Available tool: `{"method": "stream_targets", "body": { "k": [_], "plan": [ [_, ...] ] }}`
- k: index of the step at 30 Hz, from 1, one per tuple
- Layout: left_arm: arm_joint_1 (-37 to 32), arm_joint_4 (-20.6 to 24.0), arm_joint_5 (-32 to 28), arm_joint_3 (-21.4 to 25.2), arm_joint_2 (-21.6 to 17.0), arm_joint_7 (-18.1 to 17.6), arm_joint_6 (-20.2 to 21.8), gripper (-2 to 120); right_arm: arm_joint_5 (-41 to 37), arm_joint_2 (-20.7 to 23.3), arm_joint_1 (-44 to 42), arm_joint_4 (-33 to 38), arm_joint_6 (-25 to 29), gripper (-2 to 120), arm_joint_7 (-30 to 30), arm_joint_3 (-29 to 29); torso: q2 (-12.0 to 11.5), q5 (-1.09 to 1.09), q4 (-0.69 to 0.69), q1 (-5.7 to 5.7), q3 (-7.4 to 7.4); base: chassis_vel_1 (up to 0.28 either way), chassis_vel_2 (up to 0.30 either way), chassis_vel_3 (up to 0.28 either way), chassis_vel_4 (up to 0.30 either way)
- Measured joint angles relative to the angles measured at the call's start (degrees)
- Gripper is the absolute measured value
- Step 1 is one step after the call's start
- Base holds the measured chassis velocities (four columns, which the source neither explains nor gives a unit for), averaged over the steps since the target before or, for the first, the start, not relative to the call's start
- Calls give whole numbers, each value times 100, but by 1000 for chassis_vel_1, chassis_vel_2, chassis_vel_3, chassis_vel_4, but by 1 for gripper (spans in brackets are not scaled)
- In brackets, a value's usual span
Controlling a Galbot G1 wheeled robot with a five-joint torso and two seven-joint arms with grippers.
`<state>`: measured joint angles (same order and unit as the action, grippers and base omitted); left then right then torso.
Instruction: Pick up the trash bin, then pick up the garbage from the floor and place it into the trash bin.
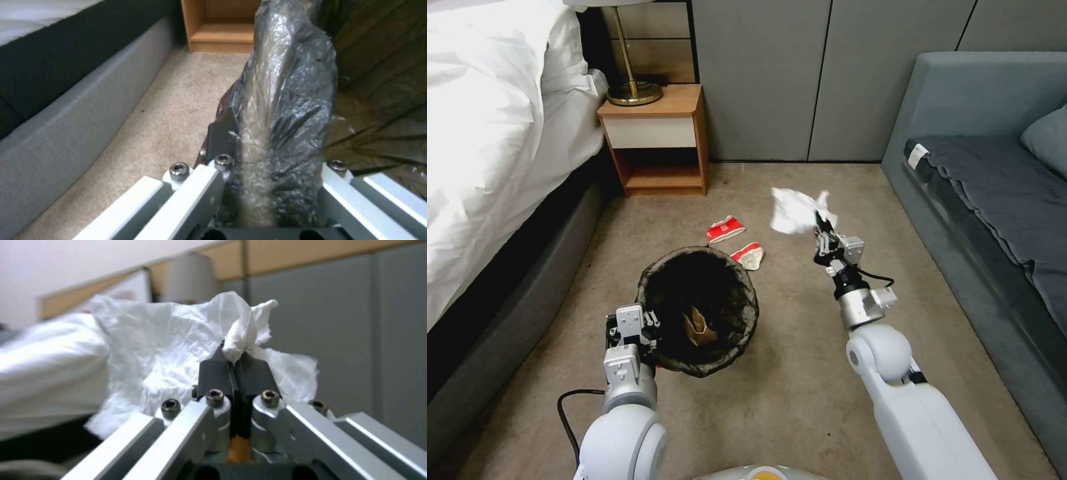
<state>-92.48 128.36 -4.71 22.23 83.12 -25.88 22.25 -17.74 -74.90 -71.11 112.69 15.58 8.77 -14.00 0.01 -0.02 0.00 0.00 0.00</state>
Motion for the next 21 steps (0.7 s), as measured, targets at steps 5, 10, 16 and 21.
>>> {"method": "stream_targets", "body": {
  "k": [5,10,16,21],
  "plan": [
    [-6,1,2,-7,-5,0,2,0,217,108,-492,613,36,0,236,598,0,1,0,0,0,0,0,0,0],
    [-13,14,13,-10,6,0,2,0,506,125,-615,387,70,0,246,1089,0,1,0,0,0,0,0,0,0],
    [-12,22,35,-22,24,1,1,0,687,15,-602,-277,159,0,181,1431,0,2,1,0,0,0,0,0,0],
    [1,36,37,-31,28,2,1,0,719,-25,-554,-620,185,0,116,1597,0,1,0,0,0,0,0,0,0]
  ]
}}
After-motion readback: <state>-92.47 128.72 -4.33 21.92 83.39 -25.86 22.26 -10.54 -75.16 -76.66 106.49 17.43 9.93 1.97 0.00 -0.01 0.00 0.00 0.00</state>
